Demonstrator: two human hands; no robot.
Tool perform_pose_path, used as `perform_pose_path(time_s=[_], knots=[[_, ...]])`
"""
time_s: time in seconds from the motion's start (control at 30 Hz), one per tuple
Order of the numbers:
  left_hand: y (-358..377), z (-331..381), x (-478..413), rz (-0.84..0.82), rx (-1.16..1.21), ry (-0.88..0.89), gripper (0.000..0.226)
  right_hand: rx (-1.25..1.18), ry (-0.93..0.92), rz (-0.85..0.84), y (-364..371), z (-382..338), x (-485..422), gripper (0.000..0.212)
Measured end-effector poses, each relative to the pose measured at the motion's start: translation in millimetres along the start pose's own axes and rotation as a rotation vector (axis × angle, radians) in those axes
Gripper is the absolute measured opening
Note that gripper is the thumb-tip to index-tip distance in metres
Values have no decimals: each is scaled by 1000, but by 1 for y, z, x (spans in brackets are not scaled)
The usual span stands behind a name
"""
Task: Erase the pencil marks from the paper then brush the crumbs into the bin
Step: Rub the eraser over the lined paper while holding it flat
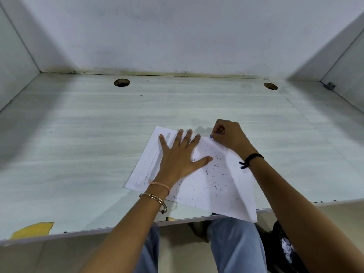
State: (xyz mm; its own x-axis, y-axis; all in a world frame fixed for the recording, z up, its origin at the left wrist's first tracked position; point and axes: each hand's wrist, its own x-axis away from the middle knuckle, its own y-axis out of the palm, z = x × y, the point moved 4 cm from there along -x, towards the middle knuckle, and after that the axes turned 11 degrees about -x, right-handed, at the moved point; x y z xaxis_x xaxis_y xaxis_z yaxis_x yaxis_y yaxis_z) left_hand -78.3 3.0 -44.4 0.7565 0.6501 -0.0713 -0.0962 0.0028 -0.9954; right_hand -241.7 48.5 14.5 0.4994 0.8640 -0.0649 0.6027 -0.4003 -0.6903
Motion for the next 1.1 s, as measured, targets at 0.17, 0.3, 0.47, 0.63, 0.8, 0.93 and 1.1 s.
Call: perform_pose_path(time_s=[0.17, 0.3, 0.47, 0.63, 0.8, 0.93, 1.1], knots=[[-6, -7, -4, 31, 130, -11, 51, -200, -30, 63, -1, -10, 22, 4], [-11, -16, -3, 138, 467, -80, 40, -378, -48, -102, 19, -24, 58, 6], [-17, -27, 2, 185, 846, -111, 40, -325, -107, -179, 41, -28, 78, 11], [-22, -34, 22, 150, 709, -69, 39, -260, -133, -140, 42, -29, 75, 9], [-17, -47, 49, 77, 359, -62, 37, -232, -134, -89, 44, -33, 68, 11], [-13, -55, 54, 10, 157, -47, 45, -300, -96, -178, 55, -45, 80, 12], [-7, -52, 53, -64, 2, -57, 48, -379, -136, -362, 70, -59, 108, 10]])
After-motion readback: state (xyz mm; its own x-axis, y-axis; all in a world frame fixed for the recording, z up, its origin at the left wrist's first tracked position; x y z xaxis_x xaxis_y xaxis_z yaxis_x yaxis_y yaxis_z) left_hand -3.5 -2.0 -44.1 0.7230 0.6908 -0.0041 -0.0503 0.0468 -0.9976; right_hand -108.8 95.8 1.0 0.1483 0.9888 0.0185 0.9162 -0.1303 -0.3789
